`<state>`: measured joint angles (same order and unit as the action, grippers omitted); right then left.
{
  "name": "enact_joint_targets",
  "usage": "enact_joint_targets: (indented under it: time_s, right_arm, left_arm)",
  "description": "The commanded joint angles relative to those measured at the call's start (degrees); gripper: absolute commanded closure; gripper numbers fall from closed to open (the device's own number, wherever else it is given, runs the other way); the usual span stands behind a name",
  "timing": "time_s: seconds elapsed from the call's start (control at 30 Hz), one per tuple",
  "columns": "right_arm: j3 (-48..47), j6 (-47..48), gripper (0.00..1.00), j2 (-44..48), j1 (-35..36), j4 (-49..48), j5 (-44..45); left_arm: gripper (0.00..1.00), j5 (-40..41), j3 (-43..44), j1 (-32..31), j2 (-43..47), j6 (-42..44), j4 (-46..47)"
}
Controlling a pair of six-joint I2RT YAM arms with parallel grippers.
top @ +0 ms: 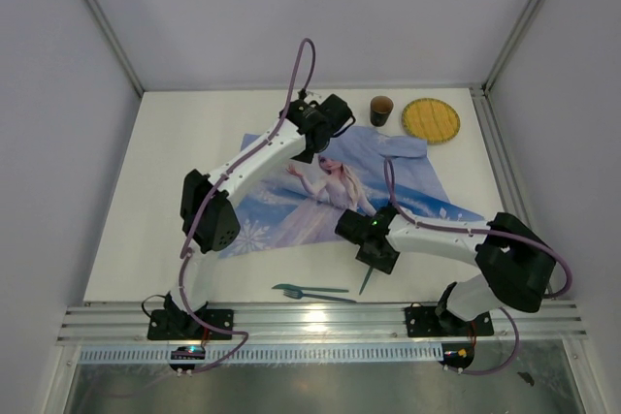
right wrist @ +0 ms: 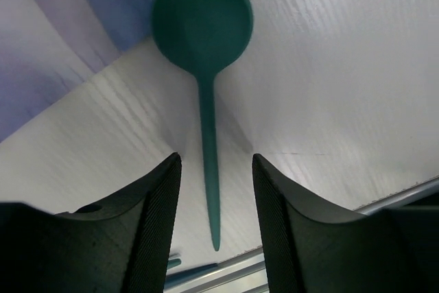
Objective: Set the dinner table for one person
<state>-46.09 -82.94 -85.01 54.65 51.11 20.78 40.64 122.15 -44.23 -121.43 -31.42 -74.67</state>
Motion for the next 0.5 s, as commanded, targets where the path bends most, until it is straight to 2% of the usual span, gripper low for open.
enact_joint_targets:
  time_s: [0.0,0.1,0.2,0.3,0.33,0.47]
  right_arm:
    - [3.19,-2.32,0.53,4.32,0.19,-0.75,1.2]
    - [4.95,-2.76,0.55,5.29,0.28,-1.01,0.85]
    - [6.01,-2.76,0.66,5.91,0.28,-2.07,0.76]
    - [6.1,-2.32,0.92,5.3,0.28,-2.86,0.58]
    - [5.92,-2.14,0.97,5.03,0.28,-2.95,0.58]
    - [4.87,-0.74,0.97,3.98,0.28,-3.04,0.58]
  left_arm:
    - [0.48,1.63,1.86,0.11,2.51,0.57,0.85]
    - [0.48,2.16,2.83,0.11,1.98,0.92,0.5]
    - [0.47,2.25,3.62,0.11,1.63,1.18,0.32]
    - [0.48,2.07,5.2,0.11,1.19,1.27,-0.21]
    - [0.47,2.07,5.82,0.11,1.1,1.27,-0.38]
    - [0.47,2.07,6.44,0.11,0.84,1.36,-0.47]
